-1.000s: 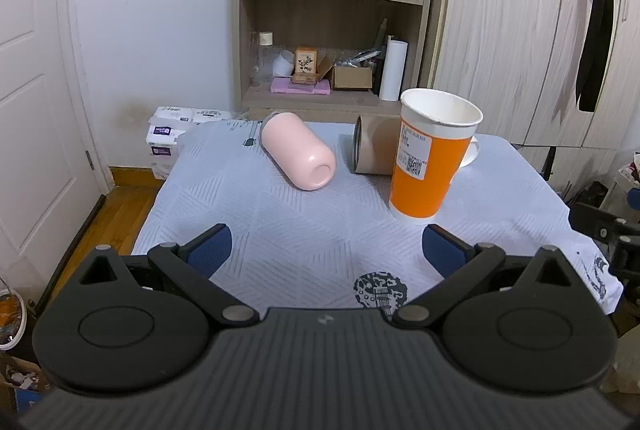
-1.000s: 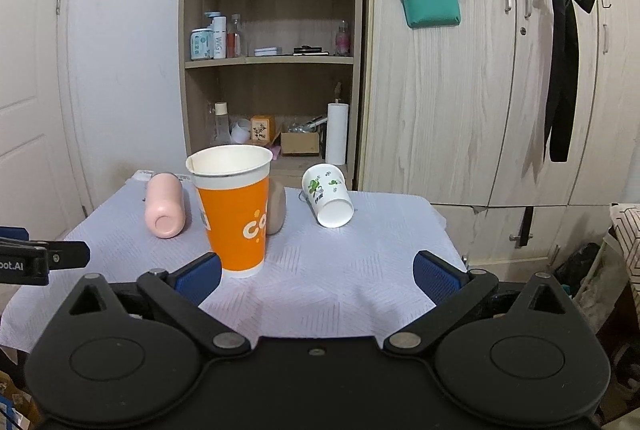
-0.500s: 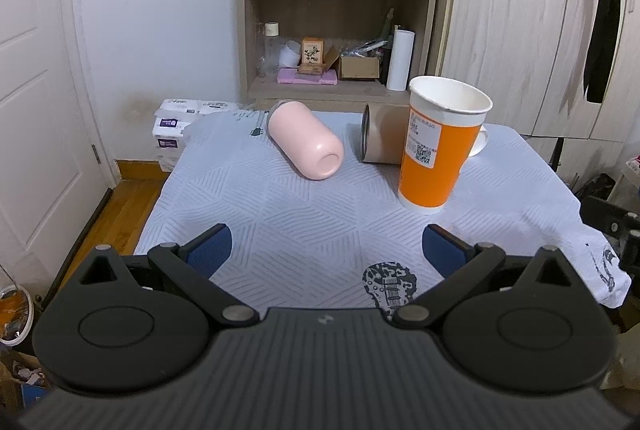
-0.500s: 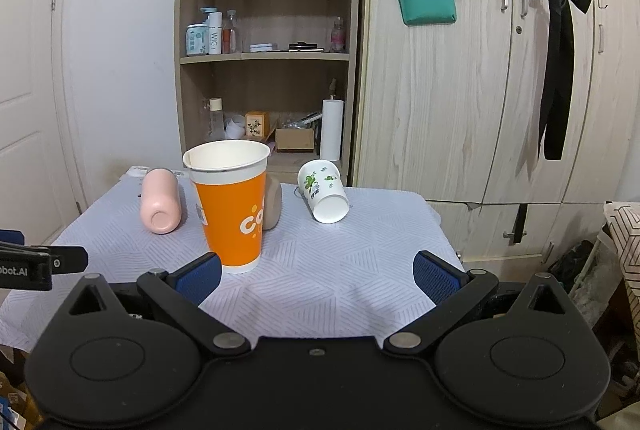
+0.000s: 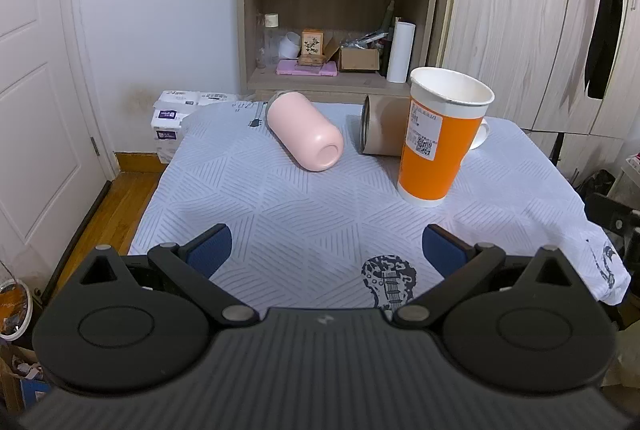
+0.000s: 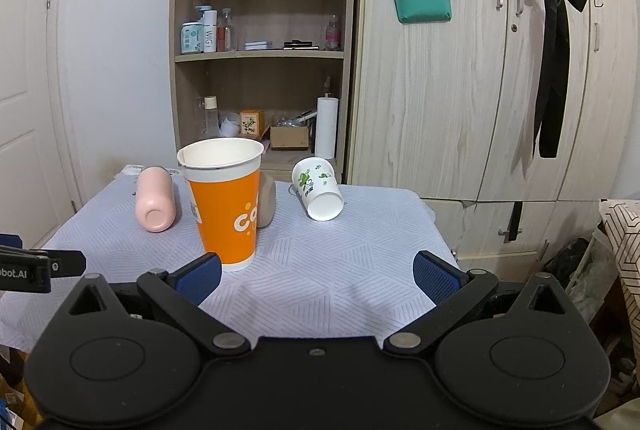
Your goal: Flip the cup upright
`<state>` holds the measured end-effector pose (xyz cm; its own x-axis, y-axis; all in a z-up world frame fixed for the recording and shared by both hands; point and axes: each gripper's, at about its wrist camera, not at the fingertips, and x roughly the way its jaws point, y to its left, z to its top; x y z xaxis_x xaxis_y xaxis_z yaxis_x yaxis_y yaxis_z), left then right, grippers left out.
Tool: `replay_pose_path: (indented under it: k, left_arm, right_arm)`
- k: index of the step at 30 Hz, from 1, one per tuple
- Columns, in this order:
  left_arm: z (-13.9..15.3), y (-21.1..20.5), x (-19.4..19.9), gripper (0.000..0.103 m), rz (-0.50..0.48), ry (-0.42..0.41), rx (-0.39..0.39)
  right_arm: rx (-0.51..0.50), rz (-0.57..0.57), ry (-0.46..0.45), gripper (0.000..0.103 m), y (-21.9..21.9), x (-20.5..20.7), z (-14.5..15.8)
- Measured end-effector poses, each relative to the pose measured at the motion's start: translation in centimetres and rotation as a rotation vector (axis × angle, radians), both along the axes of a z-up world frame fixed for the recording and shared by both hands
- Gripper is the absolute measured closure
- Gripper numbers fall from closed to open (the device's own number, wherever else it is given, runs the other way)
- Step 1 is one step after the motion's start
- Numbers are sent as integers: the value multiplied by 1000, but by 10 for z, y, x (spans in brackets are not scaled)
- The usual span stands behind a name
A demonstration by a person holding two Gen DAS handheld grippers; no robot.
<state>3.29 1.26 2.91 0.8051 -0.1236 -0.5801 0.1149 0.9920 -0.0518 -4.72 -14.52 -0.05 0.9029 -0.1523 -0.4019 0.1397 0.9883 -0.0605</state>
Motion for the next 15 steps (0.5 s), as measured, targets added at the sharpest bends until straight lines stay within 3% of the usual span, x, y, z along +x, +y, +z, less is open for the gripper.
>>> replay_pose_path:
  k: [15]
  left_arm:
    - [0, 5, -3, 0, 21, -1, -2]
  right_arm:
    - [-4, -4, 2, 0, 0, 1, -1]
